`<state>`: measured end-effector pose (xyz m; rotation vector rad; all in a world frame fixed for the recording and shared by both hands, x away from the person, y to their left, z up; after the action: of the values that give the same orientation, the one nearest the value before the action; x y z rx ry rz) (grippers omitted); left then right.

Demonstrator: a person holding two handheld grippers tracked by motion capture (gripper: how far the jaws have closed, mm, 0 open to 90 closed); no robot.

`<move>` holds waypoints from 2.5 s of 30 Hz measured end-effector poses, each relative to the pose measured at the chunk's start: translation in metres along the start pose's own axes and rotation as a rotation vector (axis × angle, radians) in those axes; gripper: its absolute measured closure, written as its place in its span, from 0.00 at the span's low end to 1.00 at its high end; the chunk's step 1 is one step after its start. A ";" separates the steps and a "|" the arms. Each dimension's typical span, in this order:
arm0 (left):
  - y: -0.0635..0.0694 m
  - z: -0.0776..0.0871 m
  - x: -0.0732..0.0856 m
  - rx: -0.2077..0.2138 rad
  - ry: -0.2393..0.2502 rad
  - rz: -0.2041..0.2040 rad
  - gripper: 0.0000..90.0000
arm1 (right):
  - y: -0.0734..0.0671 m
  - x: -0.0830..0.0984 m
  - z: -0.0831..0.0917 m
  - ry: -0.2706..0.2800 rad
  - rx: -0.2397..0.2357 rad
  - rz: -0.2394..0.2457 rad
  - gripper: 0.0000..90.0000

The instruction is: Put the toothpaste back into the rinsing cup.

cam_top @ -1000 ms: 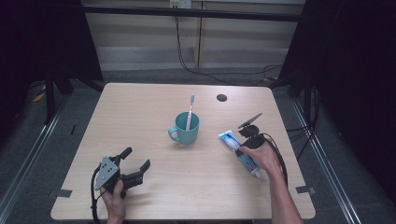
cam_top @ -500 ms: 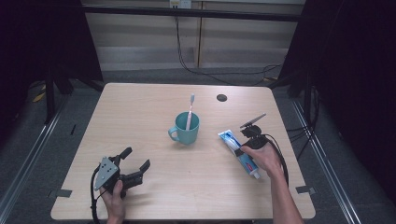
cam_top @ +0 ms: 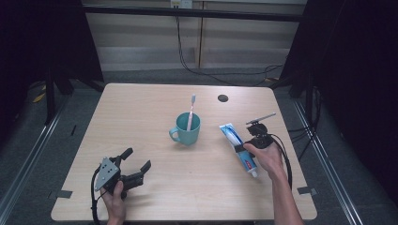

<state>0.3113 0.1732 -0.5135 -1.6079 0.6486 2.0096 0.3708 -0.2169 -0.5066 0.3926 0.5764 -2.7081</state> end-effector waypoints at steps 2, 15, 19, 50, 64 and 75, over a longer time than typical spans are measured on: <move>0.000 0.000 0.000 0.000 0.000 0.000 0.18 | -0.001 -0.002 0.002 0.029 -0.005 0.009 0.81; 0.000 0.000 0.000 -0.005 0.002 0.001 0.18 | -0.010 -0.009 0.014 0.167 -0.014 0.027 0.81; 0.000 0.000 0.000 -0.004 0.004 0.002 0.18 | -0.013 -0.011 0.018 0.200 -0.017 0.034 0.80; -0.001 0.001 0.000 -0.001 0.005 -0.008 0.18 | -0.035 -0.030 0.043 0.474 -0.048 0.120 0.81; -0.001 0.001 0.000 0.002 0.011 -0.006 0.18 | -0.050 -0.043 0.055 0.567 -0.057 0.163 0.81; 0.001 0.001 0.000 0.008 0.008 -0.004 0.18 | -0.061 -0.053 0.062 0.623 -0.079 0.179 0.81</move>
<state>0.3097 0.1735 -0.5133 -1.6116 0.6551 1.9966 0.3836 -0.1770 -0.4139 1.2203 0.7582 -2.3565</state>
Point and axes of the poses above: each handheld gripper's, and its own axes: z roughly backward along the jaws, x roughly out of its underside, y roughly to its right, the point moved 7 cm from there along -z, roughly forward along the jaws, and after that the axes turned 7 degrees about -y, right-handed, at the moved point
